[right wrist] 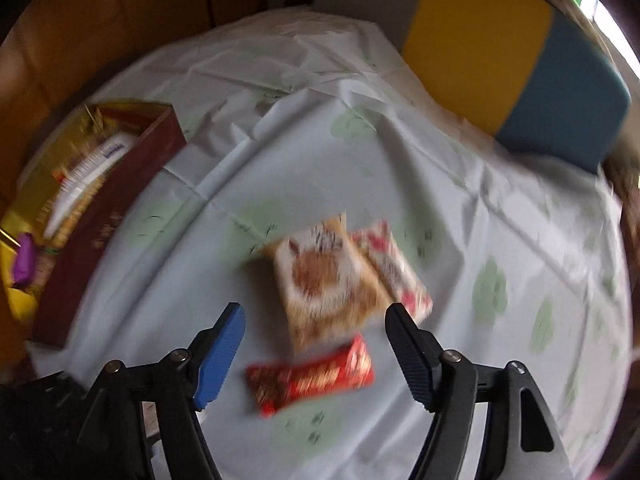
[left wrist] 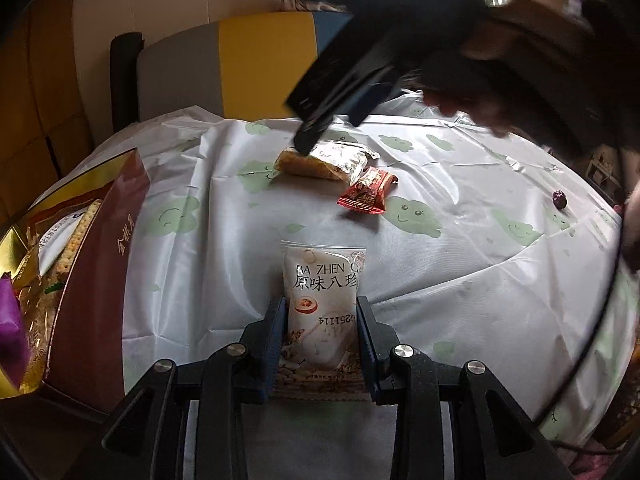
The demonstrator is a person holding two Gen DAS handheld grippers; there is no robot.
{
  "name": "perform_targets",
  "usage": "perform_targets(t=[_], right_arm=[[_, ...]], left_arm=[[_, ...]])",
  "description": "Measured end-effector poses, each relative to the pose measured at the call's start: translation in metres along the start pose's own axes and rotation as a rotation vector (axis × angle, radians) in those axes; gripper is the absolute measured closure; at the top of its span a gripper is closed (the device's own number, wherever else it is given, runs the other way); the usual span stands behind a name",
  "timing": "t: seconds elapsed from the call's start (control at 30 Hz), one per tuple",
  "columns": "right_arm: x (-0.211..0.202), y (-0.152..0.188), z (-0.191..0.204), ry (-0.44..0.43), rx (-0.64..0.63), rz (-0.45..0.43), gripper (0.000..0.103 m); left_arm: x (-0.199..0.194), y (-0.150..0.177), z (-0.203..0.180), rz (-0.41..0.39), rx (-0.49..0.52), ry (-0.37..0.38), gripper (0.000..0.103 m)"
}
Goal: Organize snacks
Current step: 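Lift the BA ZHEN bag with the left tool while the right tool grasps the tan pastry pack, then carry the BA ZHEN bag into the gold box and open the left tool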
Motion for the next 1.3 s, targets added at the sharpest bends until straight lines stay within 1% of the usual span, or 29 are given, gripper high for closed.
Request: perform_targets(t=[0.07, 0.1, 0.17, 0.23, 0.27, 0.3, 0.33, 0.4, 0.5, 0.53, 0.63, 0.7, 0.8, 0.93, 1.0, 1.03, 1.07, 1.17, 1.23, 1.27, 1.3], right_arm=[[0.012, -0.010, 0.006, -0.014, -0.052, 0.033, 0.028], [0.022, -0.015, 0.009, 0.002, -0.080, 0.061, 0.028], [0.039, -0.021, 0.010, 0.036, -0.120, 0.091, 0.028], [0.053, -0.022, 0.012, 0.045, -0.146, 0.125, 0.028], [0.054, -0.024, 0.013, 0.041, -0.145, 0.116, 0.032], [0.052, -0.025, 0.013, 0.026, -0.138, 0.094, 0.044], [0.050, -0.026, 0.015, 0.020, -0.135, 0.082, 0.044], [0.048, -0.024, 0.018, 0.043, -0.128, 0.069, 0.047], [0.040, -0.022, 0.020, 0.062, -0.127, 0.050, 0.048], [0.035, -0.024, 0.021, 0.074, -0.120, 0.032, 0.048], [0.011, -0.027, 0.019, 0.104, -0.096, -0.035, 0.048], [-0.015, -0.029, 0.014, 0.118, -0.066, -0.082, 0.048], [-0.036, -0.026, 0.009, 0.119, -0.031, -0.091, 0.048], [-0.053, 0.012, -0.007, 0.111, 0.052, -0.036, 0.048], [-0.057, 0.040, -0.016, 0.098, 0.103, -0.008, 0.048], [-0.057, 0.057, -0.023, 0.108, 0.134, 0.012, 0.048], [-0.054, 0.071, -0.027, 0.115, 0.161, 0.028, 0.048], [-0.041, 0.111, -0.037, 0.093, 0.249, 0.088, 0.048], [-0.022, 0.136, -0.041, 0.097, 0.294, 0.130, 0.048], [-0.015, 0.144, -0.040, 0.092, 0.306, 0.136, 0.047], [-0.015, 0.146, -0.039, 0.102, 0.302, 0.112, 0.046]], left_arm=[[0.000, 0.000, 0.000, -0.002, -0.006, 0.006, 0.069], [0.000, 0.000, 0.001, -0.004, -0.010, 0.010, 0.069], [0.000, 0.000, 0.002, -0.005, -0.013, 0.015, 0.069], [0.000, 0.000, 0.002, -0.006, -0.014, 0.017, 0.069], [0.000, 0.001, 0.003, -0.007, -0.018, 0.018, 0.069], [0.000, 0.001, 0.002, -0.008, -0.018, 0.017, 0.069], [0.000, 0.001, 0.002, -0.008, -0.017, 0.014, 0.069], [0.000, 0.001, 0.001, -0.008, -0.013, 0.009, 0.069], [0.001, 0.000, 0.001, -0.005, -0.009, 0.007, 0.069], [0.000, 0.000, 0.000, -0.005, -0.008, 0.006, 0.069], [0.000, 0.000, -0.001, -0.006, -0.001, 0.001, 0.069], [0.001, 0.000, -0.001, -0.004, -0.002, 0.001, 0.069], [0.001, 0.000, -0.001, -0.003, -0.003, 0.002, 0.069], [0.001, -0.001, -0.001, 0.000, -0.007, 0.003, 0.069], [0.001, 0.000, -0.001, 0.001, -0.003, 0.001, 0.069], [0.001, 0.000, -0.001, 0.003, -0.003, 0.000, 0.069], [0.001, -0.001, -0.001, 0.005, -0.006, 0.000, 0.069], [0.002, -0.001, 0.000, 0.011, -0.009, -0.003, 0.069], [0.003, -0.003, 0.000, 0.024, -0.012, -0.005, 0.069], [0.003, -0.003, 0.001, 0.031, -0.014, -0.003, 0.069], [0.004, -0.004, 0.001, 0.036, -0.017, -0.002, 0.069]])
Point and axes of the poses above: each gripper's, at about its wrist camera, not at the fingertips, and x roughly the way its jaws point, z to its left, y to its underside, the point moved 4 cm from there along x, roughly the way its jaws point
